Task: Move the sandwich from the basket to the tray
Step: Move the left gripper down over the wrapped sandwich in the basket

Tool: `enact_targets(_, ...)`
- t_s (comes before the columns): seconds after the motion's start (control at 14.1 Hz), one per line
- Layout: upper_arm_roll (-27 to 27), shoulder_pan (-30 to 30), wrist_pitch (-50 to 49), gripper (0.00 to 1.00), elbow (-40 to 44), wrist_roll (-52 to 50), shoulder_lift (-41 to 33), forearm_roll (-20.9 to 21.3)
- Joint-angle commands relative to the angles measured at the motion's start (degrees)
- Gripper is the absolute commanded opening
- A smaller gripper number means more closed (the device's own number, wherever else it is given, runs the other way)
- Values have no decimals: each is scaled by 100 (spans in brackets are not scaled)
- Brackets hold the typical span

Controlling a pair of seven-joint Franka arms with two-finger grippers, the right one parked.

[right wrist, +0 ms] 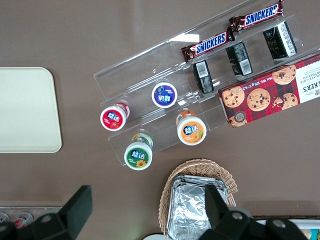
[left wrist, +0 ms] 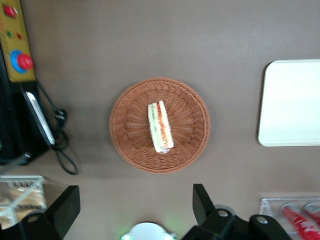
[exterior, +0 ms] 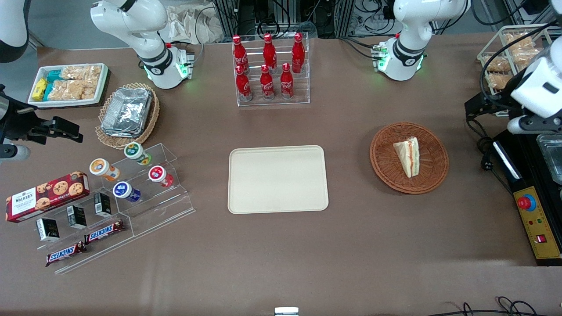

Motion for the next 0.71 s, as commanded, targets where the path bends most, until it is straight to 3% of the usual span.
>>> enact_targets(0.0, 12, -4, 914, 100, -1362, -454, -573, -118)
enact_targets(0.14, 12, -4, 2038, 100, -2698, -873, -1100, -109)
enact_targets(0.28, 12, 5, 2726, 99, -3475, -1208, -1217, -109)
enact_targets(0.64, 21, 23, 3493, 100, -4048, -2473, -875, -118)
